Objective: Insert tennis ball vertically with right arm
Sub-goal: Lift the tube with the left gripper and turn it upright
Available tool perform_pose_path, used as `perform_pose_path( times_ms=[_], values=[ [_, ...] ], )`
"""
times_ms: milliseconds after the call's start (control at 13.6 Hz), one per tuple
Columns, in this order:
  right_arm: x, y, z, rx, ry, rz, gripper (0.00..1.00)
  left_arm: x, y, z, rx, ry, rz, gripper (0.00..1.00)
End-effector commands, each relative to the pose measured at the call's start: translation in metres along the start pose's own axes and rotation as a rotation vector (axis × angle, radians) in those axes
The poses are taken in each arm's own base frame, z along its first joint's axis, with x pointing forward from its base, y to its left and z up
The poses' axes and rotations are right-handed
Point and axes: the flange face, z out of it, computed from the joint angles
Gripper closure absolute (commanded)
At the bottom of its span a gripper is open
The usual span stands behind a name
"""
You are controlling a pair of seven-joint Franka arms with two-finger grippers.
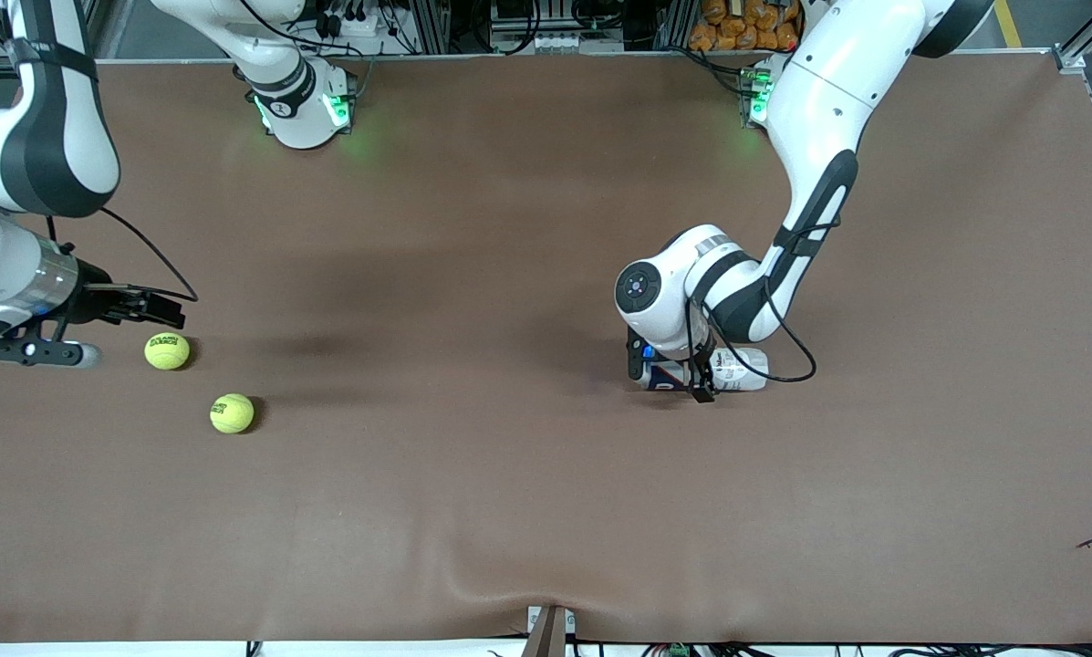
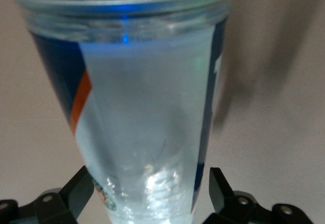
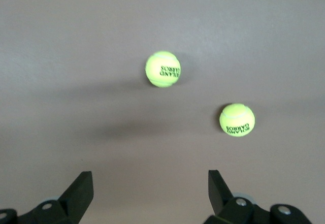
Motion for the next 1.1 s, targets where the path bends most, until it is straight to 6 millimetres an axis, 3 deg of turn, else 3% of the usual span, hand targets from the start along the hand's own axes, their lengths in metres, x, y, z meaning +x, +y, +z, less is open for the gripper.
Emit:
perform_pose_path(
  times_ms=[0, 955, 1028],
  values=[
    [-0.002, -0.003, -0.005, -0.012, 0.004, -0.018, 0.00, 0.005, -0.003, 0.003, 0.022, -0.031, -0.006, 0.00],
    [-0.002, -0.004, -0.002, -0.012, -0.002, -0.017, 0.00, 0.013, 0.002, 0.015, 0.034, -0.055, -0.004, 0.00],
    [-0.002, -0.002, -0.001, -0.012, -0.004, -0.013, 0.00, 0.013, 0.002, 0.015, 0.034, -0.055, -0.004, 0.11]
  ],
)
